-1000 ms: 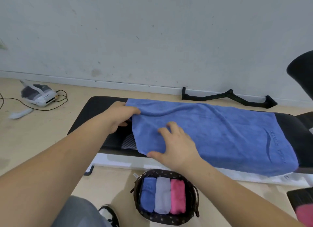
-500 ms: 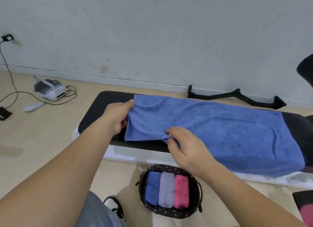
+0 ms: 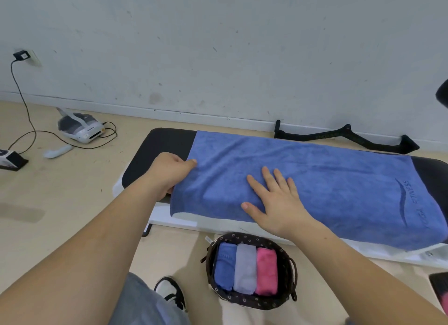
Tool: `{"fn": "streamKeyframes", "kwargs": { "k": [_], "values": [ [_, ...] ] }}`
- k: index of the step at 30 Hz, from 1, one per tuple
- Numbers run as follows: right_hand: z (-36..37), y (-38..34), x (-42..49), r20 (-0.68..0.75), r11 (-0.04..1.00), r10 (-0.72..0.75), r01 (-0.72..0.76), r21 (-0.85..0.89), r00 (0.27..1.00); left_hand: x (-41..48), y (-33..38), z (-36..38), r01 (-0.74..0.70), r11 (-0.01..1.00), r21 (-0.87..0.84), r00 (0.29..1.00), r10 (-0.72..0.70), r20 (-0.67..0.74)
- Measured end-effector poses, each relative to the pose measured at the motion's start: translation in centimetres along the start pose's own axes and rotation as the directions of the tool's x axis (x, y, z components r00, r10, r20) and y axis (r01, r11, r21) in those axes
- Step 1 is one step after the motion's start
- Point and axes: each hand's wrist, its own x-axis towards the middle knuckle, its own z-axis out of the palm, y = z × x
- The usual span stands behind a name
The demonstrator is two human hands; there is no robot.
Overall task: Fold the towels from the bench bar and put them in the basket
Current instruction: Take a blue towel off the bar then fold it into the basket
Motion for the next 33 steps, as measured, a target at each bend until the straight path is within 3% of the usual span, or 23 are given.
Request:
{"fn": "streamKeyframes", "kwargs": {
  "k": [5,9,13,15,19,22,26,29,33],
  "values": [
    [-0.5,-0.4,0.7,-0.164,0.988,0.012,0.013,0.154,0.986,0.9,0.4,0.4,-0.064,0.995,-0.077,0.996,0.059,-0.061],
    [0.3,-1.0,1.5,-0.066,0.992,-0.022,0.030,0.119,0.998,1.3,1.4,0.9,-0.010,0.989,-0.148,1.000,0.010,0.001],
    [0.3,-2.3,2.6,-0.351,0.925,-0.025,0.155,0.348,0.936,1.4,2.6,1.9,0.071,0.966,-0.249,0.995,-0.050,0.087],
    [-0.9,-3.4,4.0,-0.389,0.857,0.009,0.194,0.478,0.921,1.2,3.1,2.5,0.054,0.961,-0.269,0.993,-0.023,0.117],
    [-5.3,-5.7,8.4,-0.205,0.640,0.158,0.058,0.766,0.966,0.1,3.7,4.3,-0.160,0.979,-0.125,0.970,0.179,0.162],
    [-6.5,-6.4,11.5,0.040,0.548,0.201,-0.146,0.824,0.979,-1.1,4.1,5.4,-0.269,0.960,-0.080,0.923,0.280,0.262],
    [-6.2,-5.7,13.2,0.180,0.510,0.269,-0.299,0.806,0.946,-1.9,4.5,5.8,-0.319,0.948,-0.017,0.904,0.310,0.296],
    [-5.9,-5.1,14.0,0.230,0.548,0.311,-0.372,0.749,0.922,-2.3,4.8,5.8,-0.340,0.940,0.015,0.888,0.316,0.334],
    [-5.4,-5.5,14.5,0.205,0.575,0.367,-0.395,0.716,0.907,-2.4,4.6,5.7,-0.328,0.943,0.049,0.898,0.296,0.325]
  ]
}}
